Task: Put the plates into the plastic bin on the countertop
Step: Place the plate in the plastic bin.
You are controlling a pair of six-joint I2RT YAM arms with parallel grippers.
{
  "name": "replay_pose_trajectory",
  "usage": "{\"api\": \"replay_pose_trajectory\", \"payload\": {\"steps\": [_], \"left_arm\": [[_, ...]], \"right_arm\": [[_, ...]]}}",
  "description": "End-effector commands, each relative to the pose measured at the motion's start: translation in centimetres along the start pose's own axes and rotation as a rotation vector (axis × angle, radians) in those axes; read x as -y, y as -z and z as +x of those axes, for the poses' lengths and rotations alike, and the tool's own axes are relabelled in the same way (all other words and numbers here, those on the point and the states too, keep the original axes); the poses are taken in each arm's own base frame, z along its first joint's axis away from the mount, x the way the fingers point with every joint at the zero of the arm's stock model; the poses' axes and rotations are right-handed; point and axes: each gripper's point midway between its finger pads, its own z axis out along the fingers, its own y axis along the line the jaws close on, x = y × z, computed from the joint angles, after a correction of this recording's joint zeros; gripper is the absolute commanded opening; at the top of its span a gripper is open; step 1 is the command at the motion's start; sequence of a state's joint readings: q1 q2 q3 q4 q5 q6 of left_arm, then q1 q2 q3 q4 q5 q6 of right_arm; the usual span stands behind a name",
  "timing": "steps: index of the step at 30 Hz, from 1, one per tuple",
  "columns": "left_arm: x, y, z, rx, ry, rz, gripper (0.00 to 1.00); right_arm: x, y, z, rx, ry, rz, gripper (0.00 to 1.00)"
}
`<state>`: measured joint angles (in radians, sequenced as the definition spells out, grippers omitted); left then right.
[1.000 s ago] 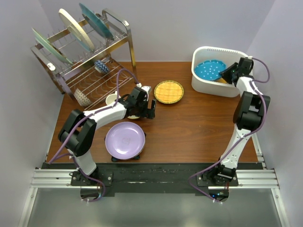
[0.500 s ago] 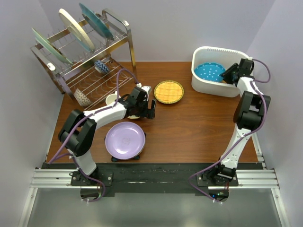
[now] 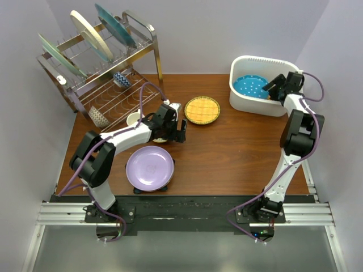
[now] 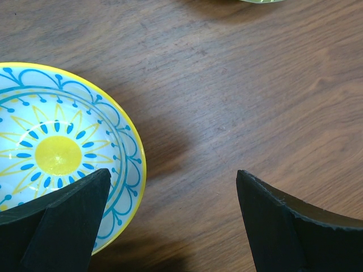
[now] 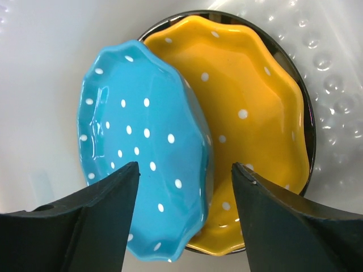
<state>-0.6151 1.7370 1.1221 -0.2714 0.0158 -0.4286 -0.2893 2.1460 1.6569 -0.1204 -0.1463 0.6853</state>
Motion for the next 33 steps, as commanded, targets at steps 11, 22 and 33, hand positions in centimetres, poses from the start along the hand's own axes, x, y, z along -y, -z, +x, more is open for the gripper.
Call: {"api": "replay_pose_trajectory", "payload": {"steps": [11, 22, 33], "left_arm": [[0.6, 0.9, -2.2, 0.055, -0.016, 0.024, 0.97], [0.7, 2.4, -2.8, 0.091, -0.018, 0.031, 0.97], [0.2, 4.8, -3.3, 0.125, -0.006, -0.004, 0.98]], "right_arm": [[-5.8, 8.3, -7.0, 0.286, -0.011, -0.175, 0.83], [-7.5, 12.0, -6.5, 0.277, -0.034, -0.256, 0.84], [-13.2, 16.9, 2.5, 0.099, 0.040, -0.463, 0.86]]}}
